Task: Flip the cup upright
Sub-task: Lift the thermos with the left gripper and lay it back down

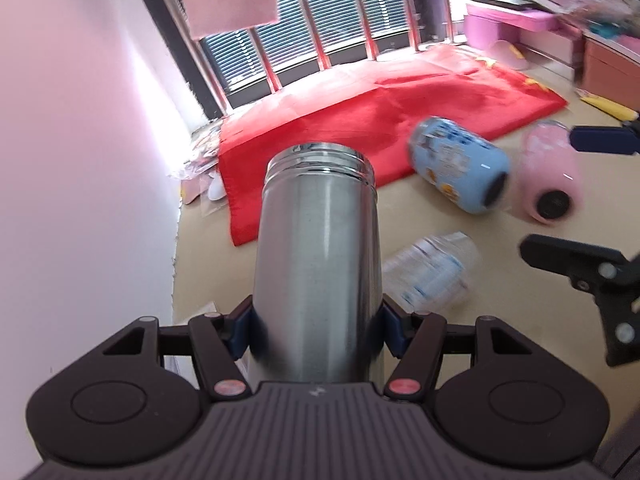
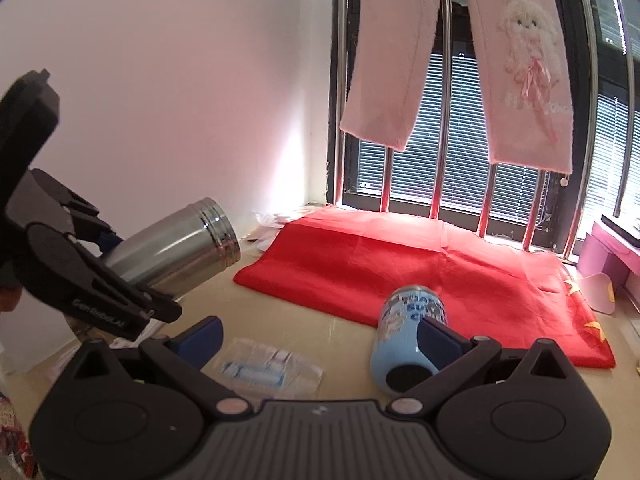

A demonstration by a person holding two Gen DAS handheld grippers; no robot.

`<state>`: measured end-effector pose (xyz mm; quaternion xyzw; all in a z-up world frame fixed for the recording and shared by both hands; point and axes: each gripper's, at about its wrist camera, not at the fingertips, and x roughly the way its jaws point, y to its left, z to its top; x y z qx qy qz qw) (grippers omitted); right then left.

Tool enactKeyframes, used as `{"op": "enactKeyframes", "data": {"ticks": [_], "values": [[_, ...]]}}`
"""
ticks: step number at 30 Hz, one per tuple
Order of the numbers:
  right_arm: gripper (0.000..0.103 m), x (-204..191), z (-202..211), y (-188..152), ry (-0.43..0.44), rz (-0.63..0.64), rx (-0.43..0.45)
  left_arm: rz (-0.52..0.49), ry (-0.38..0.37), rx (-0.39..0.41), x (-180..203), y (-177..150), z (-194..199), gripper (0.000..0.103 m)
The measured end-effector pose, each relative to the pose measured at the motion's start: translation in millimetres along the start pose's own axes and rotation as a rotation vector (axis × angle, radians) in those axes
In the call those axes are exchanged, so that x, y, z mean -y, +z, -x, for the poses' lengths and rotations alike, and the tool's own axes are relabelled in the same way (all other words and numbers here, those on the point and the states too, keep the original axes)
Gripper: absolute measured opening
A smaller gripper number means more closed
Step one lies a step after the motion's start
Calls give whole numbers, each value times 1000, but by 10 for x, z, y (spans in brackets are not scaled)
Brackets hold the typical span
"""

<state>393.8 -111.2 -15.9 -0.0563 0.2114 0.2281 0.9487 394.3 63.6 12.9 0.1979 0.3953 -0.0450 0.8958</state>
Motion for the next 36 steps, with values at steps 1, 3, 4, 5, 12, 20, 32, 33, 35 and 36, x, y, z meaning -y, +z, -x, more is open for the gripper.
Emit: {"op": "enactKeyframes", "data": {"ticks": [1, 3, 4, 5, 12, 20, 32, 33, 35, 36], "values": [[103, -8, 76, -34, 1, 1, -2, -4, -5, -3, 43, -42, 43, 63], [103, -26, 227, -107, 3, 3, -7, -19, -13, -9, 170, -159, 144, 63], [103, -28, 299, -149, 3, 6, -10, -25, -17, -12, 225, -211, 173, 63], [103, -26, 377, -199, 2, 8, -12, -34, -23, -17, 293, -274, 206, 63], [103, 17, 818, -630, -22, -1, -56, -93, -82, -67, 777, -664, 186, 63], [103, 161, 1090, -975, -76, -25, -103, -157, -188, -161, 1219, -871, -114, 63], [103, 241, 1128, -1059, -85, -45, -122, -180, -199, -117, 1288, -890, -41, 86], [103, 230, 1117, -1056, -82, -43, -124, -169, -210, -107, 1241, -884, -21, 88], [103, 202, 1099, -1052, -75, -40, -127, -157, -219, -89, 1186, -887, 56, 92], [103, 188, 1092, -1051, -72, -39, -129, -151, -213, -78, 1159, -891, 98, 92]]}}
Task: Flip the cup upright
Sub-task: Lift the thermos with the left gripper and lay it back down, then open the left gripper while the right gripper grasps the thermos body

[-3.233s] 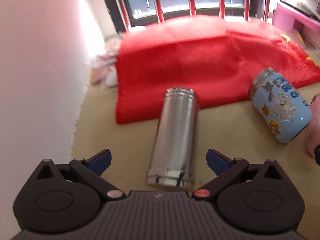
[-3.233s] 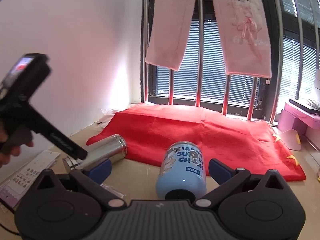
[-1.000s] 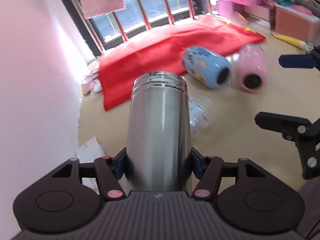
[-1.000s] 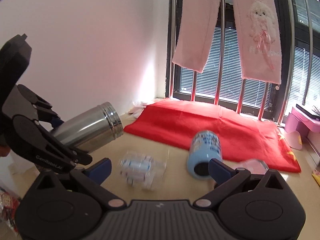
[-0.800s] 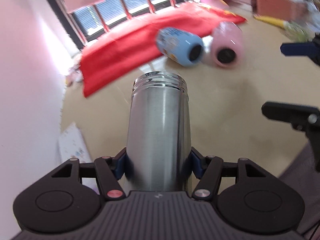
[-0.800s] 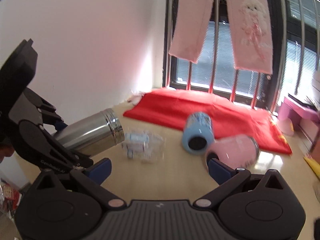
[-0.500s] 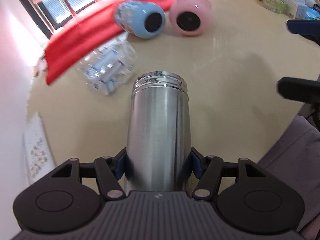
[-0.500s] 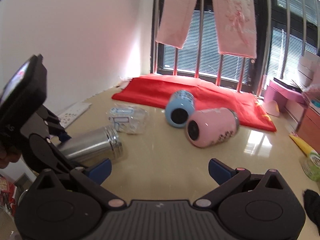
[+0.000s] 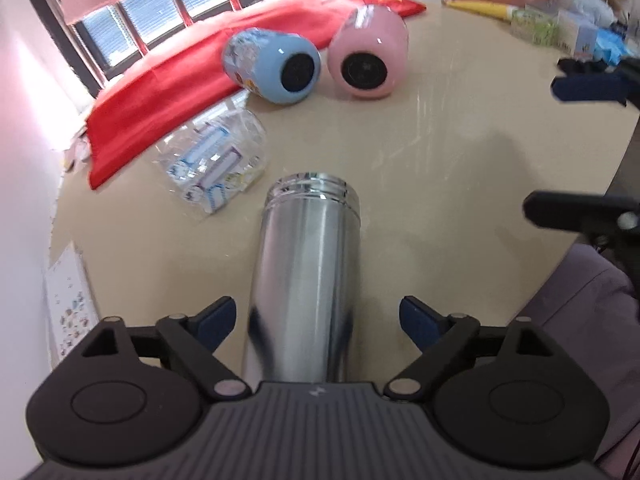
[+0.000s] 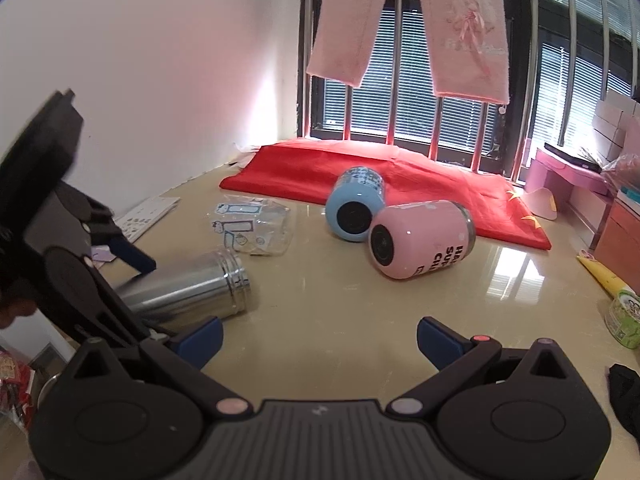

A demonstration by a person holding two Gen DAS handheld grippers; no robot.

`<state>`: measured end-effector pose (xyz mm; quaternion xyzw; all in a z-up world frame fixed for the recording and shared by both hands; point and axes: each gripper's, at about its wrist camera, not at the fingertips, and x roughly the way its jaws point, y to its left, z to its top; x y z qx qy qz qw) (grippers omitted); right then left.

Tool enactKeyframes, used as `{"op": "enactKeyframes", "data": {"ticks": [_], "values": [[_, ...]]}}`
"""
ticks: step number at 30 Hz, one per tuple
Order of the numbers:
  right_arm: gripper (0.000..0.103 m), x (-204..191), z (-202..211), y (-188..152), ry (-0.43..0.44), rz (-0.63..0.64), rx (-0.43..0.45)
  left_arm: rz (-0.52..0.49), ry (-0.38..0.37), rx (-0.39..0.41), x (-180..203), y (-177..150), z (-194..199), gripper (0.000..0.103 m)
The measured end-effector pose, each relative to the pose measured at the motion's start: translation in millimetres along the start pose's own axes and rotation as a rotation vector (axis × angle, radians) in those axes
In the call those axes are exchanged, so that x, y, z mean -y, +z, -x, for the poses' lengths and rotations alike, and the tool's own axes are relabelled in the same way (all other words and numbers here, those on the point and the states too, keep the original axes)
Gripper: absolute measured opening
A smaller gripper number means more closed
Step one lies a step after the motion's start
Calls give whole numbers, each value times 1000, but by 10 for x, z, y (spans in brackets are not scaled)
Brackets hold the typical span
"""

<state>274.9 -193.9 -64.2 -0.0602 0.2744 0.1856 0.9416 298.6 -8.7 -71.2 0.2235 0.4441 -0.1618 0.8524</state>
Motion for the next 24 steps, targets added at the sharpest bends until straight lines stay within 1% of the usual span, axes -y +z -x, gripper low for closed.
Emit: {"op": "enactKeyframes", "data": {"ticks": [2, 6, 8, 15, 21, 24], "values": [[103, -38, -8, 5, 6, 5, -4, 14, 4, 25, -60, -41, 104, 96], [103, -131, -37, 19, 13, 18, -14, 57, 15, 74, -219, -179, 327, 97], [103, -200, -54, 42, 18, 24, -21, 65, 32, 95, -280, -251, 436, 101], [103, -527, -128, 157, 26, 47, -43, 106, 71, 154, -613, -550, 694, 103], [103, -826, -246, 312, 33, 26, -81, 149, 120, 179, -885, -774, 764, 103], [103, -932, -372, 418, 26, -21, -122, 174, 117, 188, -1040, -865, 740, 103]]}}
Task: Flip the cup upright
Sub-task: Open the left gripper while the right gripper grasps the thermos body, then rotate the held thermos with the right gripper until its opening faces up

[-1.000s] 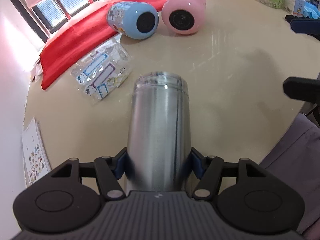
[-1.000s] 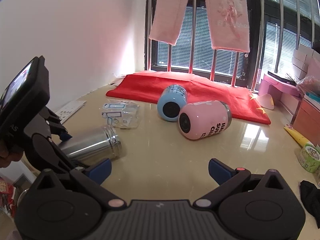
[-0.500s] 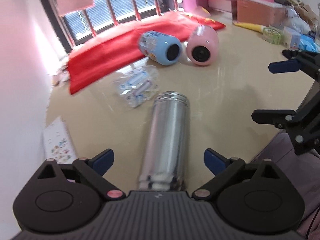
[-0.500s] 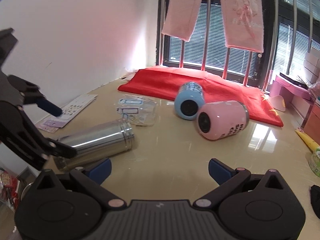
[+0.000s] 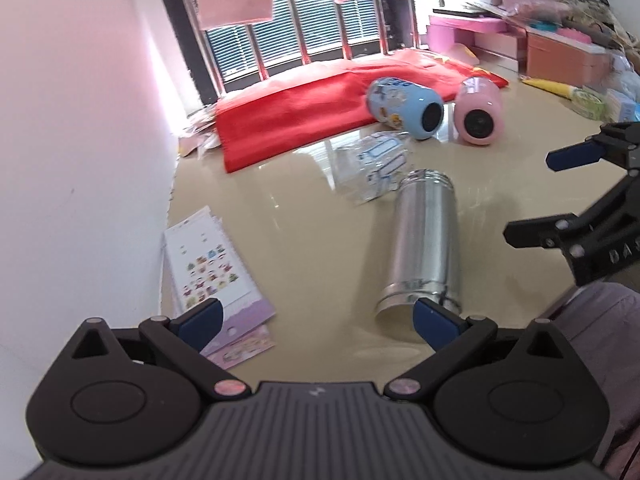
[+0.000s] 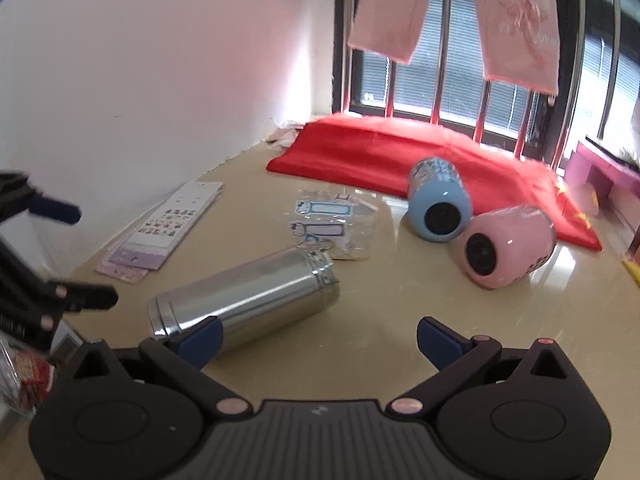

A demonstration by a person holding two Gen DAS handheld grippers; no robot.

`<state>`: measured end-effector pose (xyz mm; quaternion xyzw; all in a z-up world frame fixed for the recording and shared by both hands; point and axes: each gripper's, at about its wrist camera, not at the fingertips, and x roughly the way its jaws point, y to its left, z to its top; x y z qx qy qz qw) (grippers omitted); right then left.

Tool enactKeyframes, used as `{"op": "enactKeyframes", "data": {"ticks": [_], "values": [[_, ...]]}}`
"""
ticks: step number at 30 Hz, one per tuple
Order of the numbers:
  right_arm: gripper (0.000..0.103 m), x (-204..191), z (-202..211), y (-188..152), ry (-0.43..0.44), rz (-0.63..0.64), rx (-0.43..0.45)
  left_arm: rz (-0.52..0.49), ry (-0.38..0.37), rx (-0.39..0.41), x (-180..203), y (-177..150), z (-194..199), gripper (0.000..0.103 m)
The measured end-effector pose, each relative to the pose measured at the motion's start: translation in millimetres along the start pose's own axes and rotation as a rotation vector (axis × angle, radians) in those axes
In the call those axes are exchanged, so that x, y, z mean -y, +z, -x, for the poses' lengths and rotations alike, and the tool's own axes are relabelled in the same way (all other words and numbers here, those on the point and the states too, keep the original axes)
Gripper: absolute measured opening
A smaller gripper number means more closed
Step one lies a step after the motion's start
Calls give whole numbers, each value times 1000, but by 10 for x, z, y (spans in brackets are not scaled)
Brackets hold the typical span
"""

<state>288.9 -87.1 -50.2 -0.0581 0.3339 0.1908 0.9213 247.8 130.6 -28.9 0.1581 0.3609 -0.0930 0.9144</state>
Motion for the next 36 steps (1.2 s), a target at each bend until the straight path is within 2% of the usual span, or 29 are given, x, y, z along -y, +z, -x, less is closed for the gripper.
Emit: {"op": "enactKeyframes", "data": {"ticks": [8, 16, 22, 28, 29, 31, 32, 36], "values": [[103, -96, -449, 360, 7, -238, -142, 55, 10, -7, -342, -99, -140, 103], [103, -120, -943, 540, -65, -420, -251, 76, 30, 18, -532, -149, -237, 103], [101, 5, -1236, 639, -92, -553, -352, 87, 6, 39, -599, -191, -263, 103], [90, -42, -1434, 691, -111, -581, -426, 101, 1, 40, -644, -227, -308, 103], [84, -36, -1468, 673, -114, -598, -442, 104, 3, 37, -650, -224, -325, 103], [79, -48, -1532, 666, -135, -615, -464, 111, 13, 30, -657, -209, -364, 103], [73, -61, -1535, 676, -137, -611, -461, 111, 19, 27, -656, -200, -380, 103], [70, -39, -1480, 645, -17, -590, -442, 105, 34, 14, -659, -165, -440, 103]]}}
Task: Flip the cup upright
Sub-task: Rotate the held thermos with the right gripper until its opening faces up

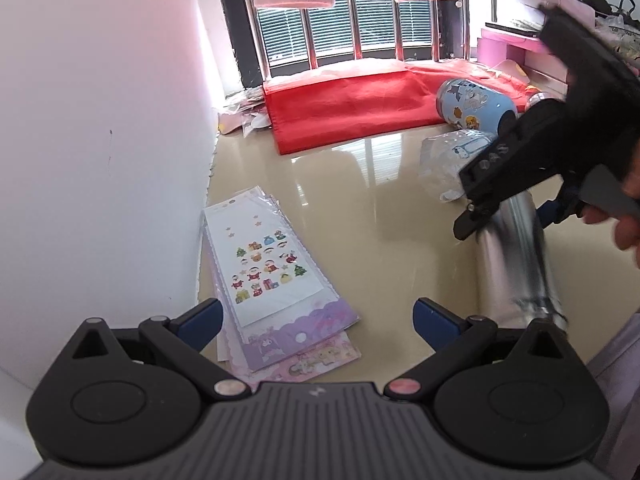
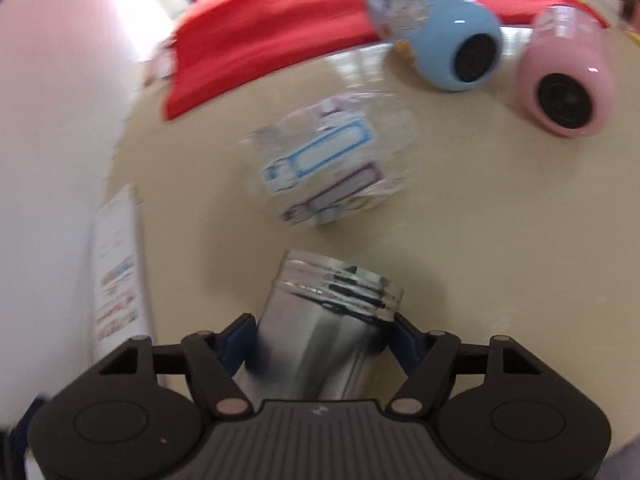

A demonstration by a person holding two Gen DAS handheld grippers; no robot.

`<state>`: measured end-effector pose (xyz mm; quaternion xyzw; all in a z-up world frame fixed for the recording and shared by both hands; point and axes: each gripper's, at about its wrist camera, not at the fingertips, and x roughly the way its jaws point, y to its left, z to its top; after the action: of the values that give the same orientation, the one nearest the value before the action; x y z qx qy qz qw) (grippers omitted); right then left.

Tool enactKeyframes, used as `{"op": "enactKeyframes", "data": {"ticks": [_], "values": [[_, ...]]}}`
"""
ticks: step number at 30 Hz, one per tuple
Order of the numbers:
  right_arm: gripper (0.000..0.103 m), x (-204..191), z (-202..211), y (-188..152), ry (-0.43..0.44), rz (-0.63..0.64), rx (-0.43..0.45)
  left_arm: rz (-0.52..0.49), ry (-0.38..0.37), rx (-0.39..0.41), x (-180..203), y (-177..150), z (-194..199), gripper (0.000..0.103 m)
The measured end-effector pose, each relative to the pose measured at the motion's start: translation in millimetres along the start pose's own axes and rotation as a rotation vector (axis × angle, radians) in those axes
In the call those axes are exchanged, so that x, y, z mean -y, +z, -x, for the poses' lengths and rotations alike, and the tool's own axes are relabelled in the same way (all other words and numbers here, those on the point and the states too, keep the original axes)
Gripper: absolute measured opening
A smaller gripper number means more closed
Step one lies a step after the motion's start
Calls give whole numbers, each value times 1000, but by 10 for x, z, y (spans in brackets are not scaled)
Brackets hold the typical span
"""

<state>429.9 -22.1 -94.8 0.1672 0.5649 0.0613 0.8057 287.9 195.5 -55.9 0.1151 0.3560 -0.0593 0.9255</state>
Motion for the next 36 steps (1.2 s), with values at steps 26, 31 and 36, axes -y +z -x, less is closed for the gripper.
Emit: {"op": "enactKeyframes", "data": {"ticks": [26, 31, 36], "values": [[65, -258, 845, -698, 228, 514, 359, -50, -22, -20, 54, -85, 229, 103], [63, -303, 947, -838, 257, 577, 460, -29, -11, -10, 3, -109, 321, 103], [62, -441, 973, -927, 256, 670, 570, -22, 19, -13, -55, -143, 380, 103]]}}
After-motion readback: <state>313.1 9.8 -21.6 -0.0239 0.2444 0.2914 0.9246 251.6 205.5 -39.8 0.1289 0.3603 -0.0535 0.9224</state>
